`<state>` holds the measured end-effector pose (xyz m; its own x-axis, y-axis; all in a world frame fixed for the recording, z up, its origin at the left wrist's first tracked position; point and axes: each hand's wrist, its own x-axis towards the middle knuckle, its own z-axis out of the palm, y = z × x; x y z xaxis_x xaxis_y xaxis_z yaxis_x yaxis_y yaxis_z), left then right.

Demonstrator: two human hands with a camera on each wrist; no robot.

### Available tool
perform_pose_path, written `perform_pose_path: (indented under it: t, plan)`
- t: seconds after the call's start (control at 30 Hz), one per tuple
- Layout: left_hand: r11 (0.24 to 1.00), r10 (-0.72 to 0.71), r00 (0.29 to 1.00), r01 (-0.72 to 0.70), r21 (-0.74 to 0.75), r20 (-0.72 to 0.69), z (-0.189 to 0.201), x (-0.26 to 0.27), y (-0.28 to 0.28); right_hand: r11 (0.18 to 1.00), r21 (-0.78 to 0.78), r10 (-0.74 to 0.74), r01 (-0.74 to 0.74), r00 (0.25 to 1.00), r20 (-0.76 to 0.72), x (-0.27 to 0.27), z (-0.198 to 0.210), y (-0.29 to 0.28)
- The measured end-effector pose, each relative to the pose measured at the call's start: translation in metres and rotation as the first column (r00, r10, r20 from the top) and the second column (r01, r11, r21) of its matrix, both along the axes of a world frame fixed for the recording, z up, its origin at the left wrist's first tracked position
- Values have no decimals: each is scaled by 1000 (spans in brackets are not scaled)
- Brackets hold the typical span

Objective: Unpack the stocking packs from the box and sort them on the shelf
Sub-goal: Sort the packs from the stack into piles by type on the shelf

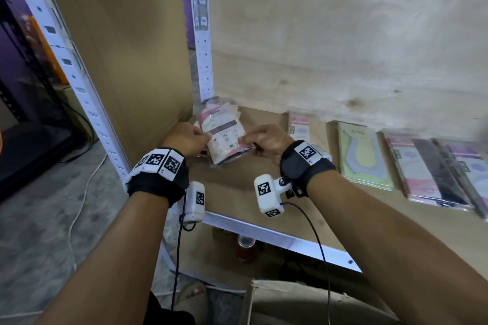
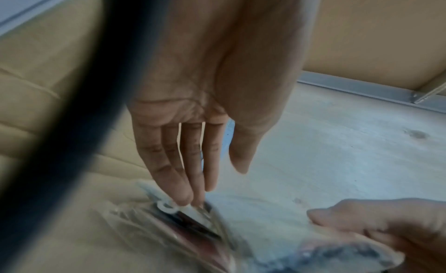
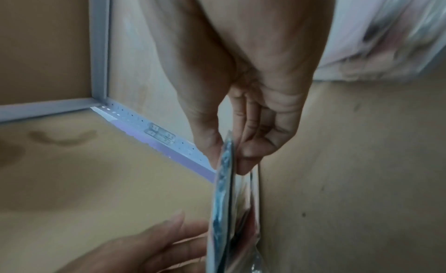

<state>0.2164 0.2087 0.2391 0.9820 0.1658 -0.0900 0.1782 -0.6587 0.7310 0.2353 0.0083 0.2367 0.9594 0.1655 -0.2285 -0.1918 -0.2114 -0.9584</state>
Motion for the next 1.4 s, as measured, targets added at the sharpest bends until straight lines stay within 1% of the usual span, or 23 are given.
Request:
perform_pose_path:
  t: [0.03, 0.1, 0.17, 0.23, 0.27, 0.37, 0.4, 0.43, 0.5, 0.53, 0.63, 0.7, 0.77, 0.8, 0.83, 0.9, 1.0, 1.07, 1.1, 1.17, 1.27, 1.33, 1.4]
  plan:
    - [987, 22, 1000, -24, -157, -16, -1, 0, -5, 1000, -5, -3, 3, 999, 37, -6, 6, -7]
    - [885, 59, 996, -81, -459, -62, 3, -4, -17, 999, -31, -4, 9, 987, 163, -18, 20, -21]
    - [767, 7, 997, -56, -639, -79, 11, -6, -29, 999, -20, -21, 28, 957, 290, -34, 34, -34]
    - [639, -60, 996, -10, -769, -62, 20, -9, -41, 1000, -24, -7, 18, 916, 401, -51, 45, -46]
    - [573, -84, 995, 9, -820, -47, 22, -10, -47, 998, -62, 26, 3, 891, 453, -59, 48, -52]
    - [391, -130, 991, 88, -916, 39, 28, -16, -68, 950, -311, 176, 29, 772, 611, -81, 52, -76]
    - [351, -128, 989, 112, -930, 71, 28, -18, -75, 922, -385, 223, 47, 748, 625, -87, 51, -86]
    - [343, -122, 989, 119, -932, 81, 27, -20, -83, 894, -444, 259, 60, 739, 622, -91, 48, -96]
    - [391, -128, 990, 112, -914, 66, 23, -24, -97, 857, -508, 284, 85, 745, 604, -97, 41, -118]
    - [411, -143, 988, 117, -904, 62, 21, -26, -102, 855, -506, 261, 108, 755, 602, -97, 37, -129]
    - [430, -237, 969, 173, -886, 74, 16, -29, -119, 896, -391, 57, 213, 816, 575, -99, 26, -165]
    - [439, -307, 950, 202, -875, 65, 13, -32, -132, 941, -262, -84, 214, 898, 432, -102, 21, -187]
    - [458, -365, 930, 217, -862, 40, 9, -35, -147, 991, -65, -102, 117, 974, 204, -106, 12, -208]
    - [475, -384, 923, 225, -851, 30, 7, -36, -154, 997, 30, -73, 70, 989, 129, -110, 8, -217]
    - [495, -389, 921, 232, -837, 25, 5, -35, -161, 996, 78, -45, 38, 994, 97, -115, 4, -225]
    - [527, -327, 944, 228, -819, 53, 2, -29, -171, 996, 81, -33, 27, 996, 82, -122, -2, -239]
    - [530, -163, 979, 193, -826, 124, 1, -17, -171, 991, 90, -113, 104, 989, 97, -124, -3, -255]
    - [530, -107, 983, 182, -828, 147, 0, -10, -167, 983, 100, -167, 155, 978, 125, -125, 0, -264]
    - [555, -89, 983, 181, -812, 158, -1, -8, -166, 977, 106, -198, 184, 971, 135, -126, 2, -269]
    - [651, -61, 980, 182, -737, 188, -4, -6, -169, 958, 130, -274, 256, 952, 140, -128, 4, -278]
    - [769, -75, 971, 201, -607, 227, -9, -9, -186, 918, 176, -377, 355, 919, 112, -133, 6, -289]
    - [837, -48, 975, 158, -525, 216, -10, -11, -200, 902, 209, -403, 378, 910, 96, -136, 6, -292]
    - [882, -20, 981, 108, -460, 191, -9, -13, -210, 909, 187, -392, 372, 916, 89, -138, 6, -293]
